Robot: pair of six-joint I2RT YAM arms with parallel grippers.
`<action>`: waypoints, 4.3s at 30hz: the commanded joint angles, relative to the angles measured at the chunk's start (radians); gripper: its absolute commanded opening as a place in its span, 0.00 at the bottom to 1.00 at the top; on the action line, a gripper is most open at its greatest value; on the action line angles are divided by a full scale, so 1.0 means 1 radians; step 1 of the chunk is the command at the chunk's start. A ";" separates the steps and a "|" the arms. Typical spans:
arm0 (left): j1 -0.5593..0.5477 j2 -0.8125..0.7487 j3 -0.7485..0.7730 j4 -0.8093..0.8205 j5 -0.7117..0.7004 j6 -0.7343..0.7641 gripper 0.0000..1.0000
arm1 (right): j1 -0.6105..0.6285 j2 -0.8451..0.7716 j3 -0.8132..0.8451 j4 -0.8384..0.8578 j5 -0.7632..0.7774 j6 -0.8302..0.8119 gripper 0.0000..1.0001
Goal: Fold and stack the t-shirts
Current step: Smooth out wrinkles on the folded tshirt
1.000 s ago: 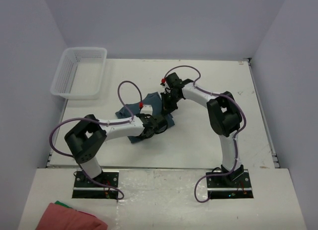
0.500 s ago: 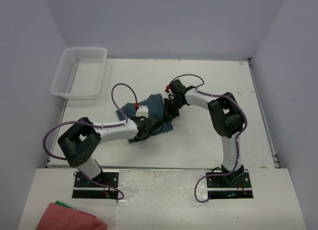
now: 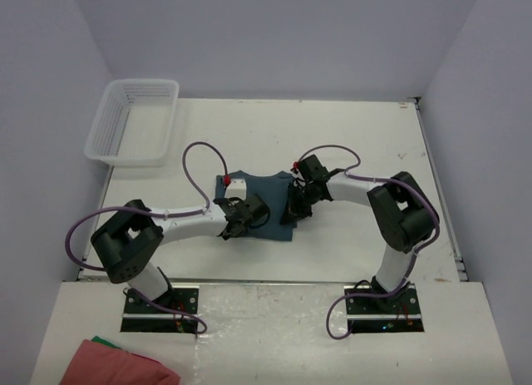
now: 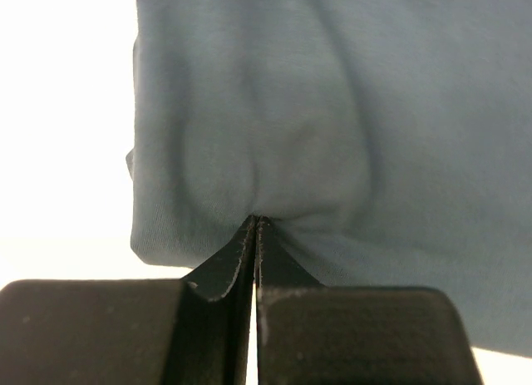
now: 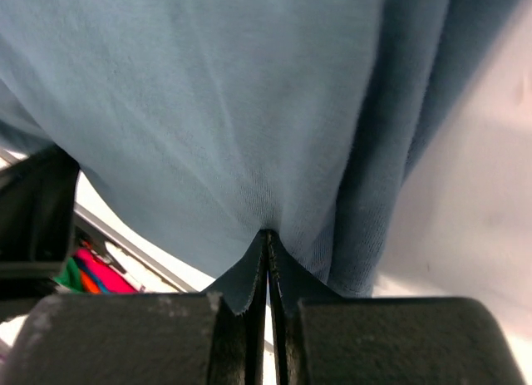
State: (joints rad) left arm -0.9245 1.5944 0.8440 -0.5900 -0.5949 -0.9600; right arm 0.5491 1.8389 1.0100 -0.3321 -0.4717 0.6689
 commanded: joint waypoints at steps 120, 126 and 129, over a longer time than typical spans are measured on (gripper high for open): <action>0.461 0.243 0.443 0.150 0.110 0.458 0.17 | -0.069 0.258 0.746 -0.513 0.311 -0.272 0.41; 0.461 0.245 0.445 0.154 0.124 0.458 0.17 | -0.080 0.299 0.750 -0.506 0.249 -0.272 0.39; 0.461 0.246 0.443 0.156 0.129 0.458 0.17 | -0.078 0.307 0.743 -0.493 0.223 -0.266 0.37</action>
State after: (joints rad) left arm -0.4721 1.8400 1.2530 -0.4774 -0.4732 -0.5289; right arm 0.4709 2.1365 1.7226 -0.8276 -0.1986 0.4011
